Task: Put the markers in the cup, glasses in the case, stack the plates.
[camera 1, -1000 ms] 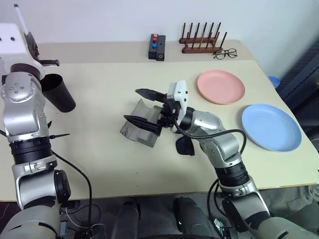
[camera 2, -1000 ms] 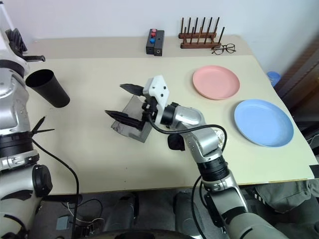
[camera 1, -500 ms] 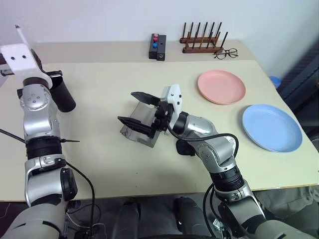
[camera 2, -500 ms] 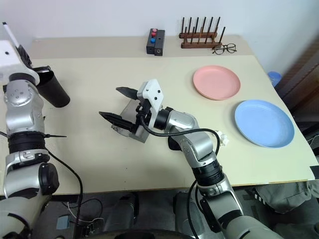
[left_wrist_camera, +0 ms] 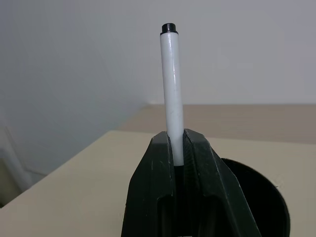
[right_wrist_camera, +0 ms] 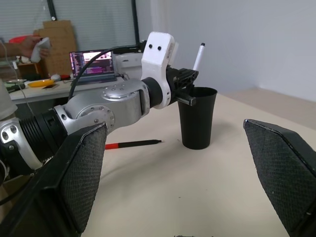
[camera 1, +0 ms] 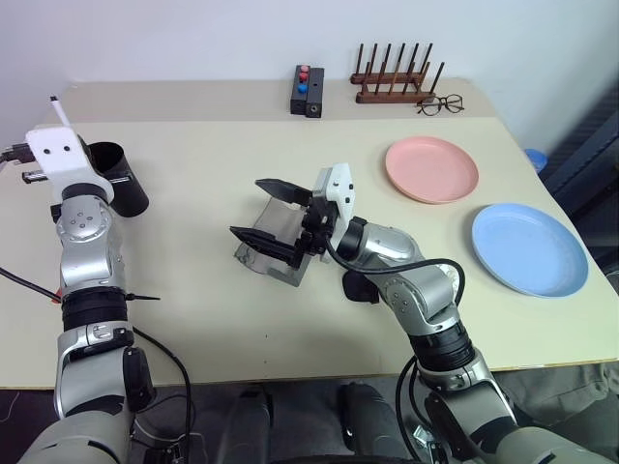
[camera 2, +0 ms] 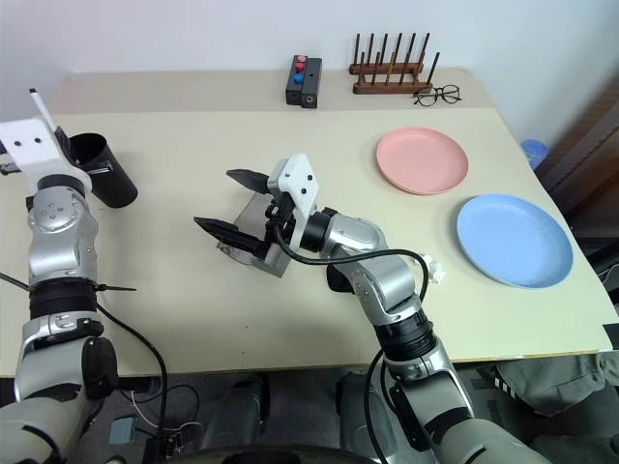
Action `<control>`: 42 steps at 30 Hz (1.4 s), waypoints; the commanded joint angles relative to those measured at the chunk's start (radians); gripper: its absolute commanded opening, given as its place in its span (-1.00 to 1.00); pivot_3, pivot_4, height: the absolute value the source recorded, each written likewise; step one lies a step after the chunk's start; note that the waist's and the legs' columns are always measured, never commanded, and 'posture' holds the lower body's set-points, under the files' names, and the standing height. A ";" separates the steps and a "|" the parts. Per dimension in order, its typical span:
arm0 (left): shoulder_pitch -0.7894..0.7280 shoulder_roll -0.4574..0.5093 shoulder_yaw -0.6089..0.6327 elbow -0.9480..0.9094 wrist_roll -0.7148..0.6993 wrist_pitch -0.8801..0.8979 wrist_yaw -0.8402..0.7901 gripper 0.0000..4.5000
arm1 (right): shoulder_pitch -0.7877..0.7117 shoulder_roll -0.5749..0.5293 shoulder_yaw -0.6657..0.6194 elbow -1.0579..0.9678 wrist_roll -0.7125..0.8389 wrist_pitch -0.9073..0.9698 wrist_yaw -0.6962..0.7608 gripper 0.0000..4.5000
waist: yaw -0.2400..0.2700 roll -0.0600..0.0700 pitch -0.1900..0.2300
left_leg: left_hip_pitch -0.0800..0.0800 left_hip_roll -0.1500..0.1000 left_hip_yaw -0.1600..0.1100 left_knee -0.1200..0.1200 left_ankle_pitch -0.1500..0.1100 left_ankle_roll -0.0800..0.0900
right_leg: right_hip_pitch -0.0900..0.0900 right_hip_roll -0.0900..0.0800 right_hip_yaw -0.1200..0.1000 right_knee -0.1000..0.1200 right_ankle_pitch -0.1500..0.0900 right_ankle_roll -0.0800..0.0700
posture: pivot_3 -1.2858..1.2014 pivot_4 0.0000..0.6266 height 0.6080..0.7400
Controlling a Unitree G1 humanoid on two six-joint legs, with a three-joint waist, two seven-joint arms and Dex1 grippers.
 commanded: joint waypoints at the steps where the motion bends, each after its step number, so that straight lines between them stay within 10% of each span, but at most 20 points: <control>1: 0.004 0.004 0.016 -0.039 -0.006 -0.022 0.012 -1.00 | -0.010 0.002 -0.016 -0.040 0.024 -0.003 0.005 1.00 | -0.001 0.000 0.000 | 0.000 0.000 0.000 0.000 0.000 0.000 | 0.000 0.000 0.000 0.000 0.000 0.000 | 0.03 -0.52 1.00; 4: 0.009 -0.002 0.020 -0.044 -0.018 -0.015 0.007 -1.00 | -0.007 0.000 -0.018 -0.043 0.028 0.003 0.005 1.00 | 0.000 0.000 0.000 | 0.000 0.000 0.000 0.000 0.000 0.000 | 0.000 0.000 0.000 0.000 0.000 0.000 | 0.03 -0.52 1.00; 11: 0.014 -0.004 0.015 -0.043 -0.016 -0.010 0.023 0.38 | -0.006 -0.001 -0.021 -0.046 0.030 0.010 0.004 1.00 | -0.001 0.000 0.000 | 0.000 0.000 0.000 0.000 0.000 0.000 | 0.000 0.000 0.000 0.000 0.000 0.000 | 0.03 -0.52 1.00; 25: -0.013 0.023 0.085 -0.189 -0.118 0.068 0.010 0.38 | 0.001 -0.007 -0.015 -0.051 0.031 0.012 0.001 1.00 | -0.001 0.000 0.000 | 0.000 0.000 0.000 0.000 0.000 0.000 | 0.000 0.000 0.000 0.000 0.000 0.000 | 0.03 -0.52 1.00; 42: 0.400 0.484 0.182 -0.532 -0.435 1.118 -0.427 0.38 | 0.029 -0.043 -0.030 -0.041 0.028 0.007 0.008 1.00 | -0.025 -0.001 0.000 | 0.001 0.000 0.000 -0.003 0.000 0.000 | -0.002 0.000 0.000 -0.001 -0.003 -0.004 | 0.03 -0.52 1.00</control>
